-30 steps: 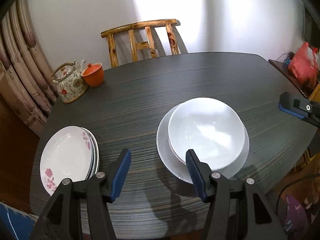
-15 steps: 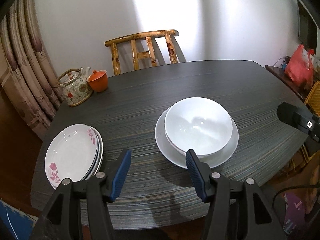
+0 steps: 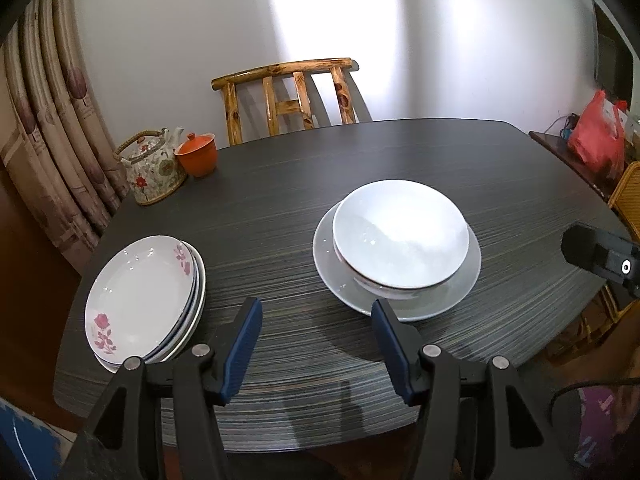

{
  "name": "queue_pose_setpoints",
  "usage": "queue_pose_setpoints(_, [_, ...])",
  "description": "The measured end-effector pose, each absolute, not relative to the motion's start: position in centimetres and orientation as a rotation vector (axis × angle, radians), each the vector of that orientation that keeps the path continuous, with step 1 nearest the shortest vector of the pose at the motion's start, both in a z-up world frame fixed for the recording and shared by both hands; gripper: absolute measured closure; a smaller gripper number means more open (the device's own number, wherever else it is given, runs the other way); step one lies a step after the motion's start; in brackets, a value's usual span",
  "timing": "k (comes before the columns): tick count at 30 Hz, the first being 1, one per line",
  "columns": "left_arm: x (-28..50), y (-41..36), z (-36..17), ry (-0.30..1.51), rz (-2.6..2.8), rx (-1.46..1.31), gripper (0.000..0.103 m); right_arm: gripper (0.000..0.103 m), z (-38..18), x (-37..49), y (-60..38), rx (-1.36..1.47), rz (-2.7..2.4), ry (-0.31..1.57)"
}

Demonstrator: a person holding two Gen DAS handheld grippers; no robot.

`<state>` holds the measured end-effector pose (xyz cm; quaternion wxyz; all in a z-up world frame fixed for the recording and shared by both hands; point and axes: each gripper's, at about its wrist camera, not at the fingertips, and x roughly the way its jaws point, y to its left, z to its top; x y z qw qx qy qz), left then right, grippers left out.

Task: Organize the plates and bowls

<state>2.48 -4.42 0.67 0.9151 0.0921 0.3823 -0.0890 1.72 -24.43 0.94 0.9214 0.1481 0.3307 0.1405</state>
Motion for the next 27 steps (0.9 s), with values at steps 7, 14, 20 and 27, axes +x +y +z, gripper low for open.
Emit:
queue_pose_setpoints(7, [2.8,-3.0,-0.3,0.816,-0.193,0.118,0.045,0.012,0.4,1.3,-23.8,0.271,0.255,0.712])
queue_pose_setpoints(14, [3.0,-2.2,-1.5,0.856,-0.181,0.080,0.045,0.009,0.2,1.6,-24.4,0.317,0.220,0.754])
queue_pose_setpoints(20, [2.8,-2.8,-2.3,0.872,-0.173,0.104,0.045,0.009,0.1,1.4,-24.3,0.329,0.210,0.772])
queue_pose_setpoints(27, [3.2,-2.9,-2.5,0.880,-0.162,0.114,0.045,0.009,-0.2,1.2,-24.8,0.348,0.212,0.785])
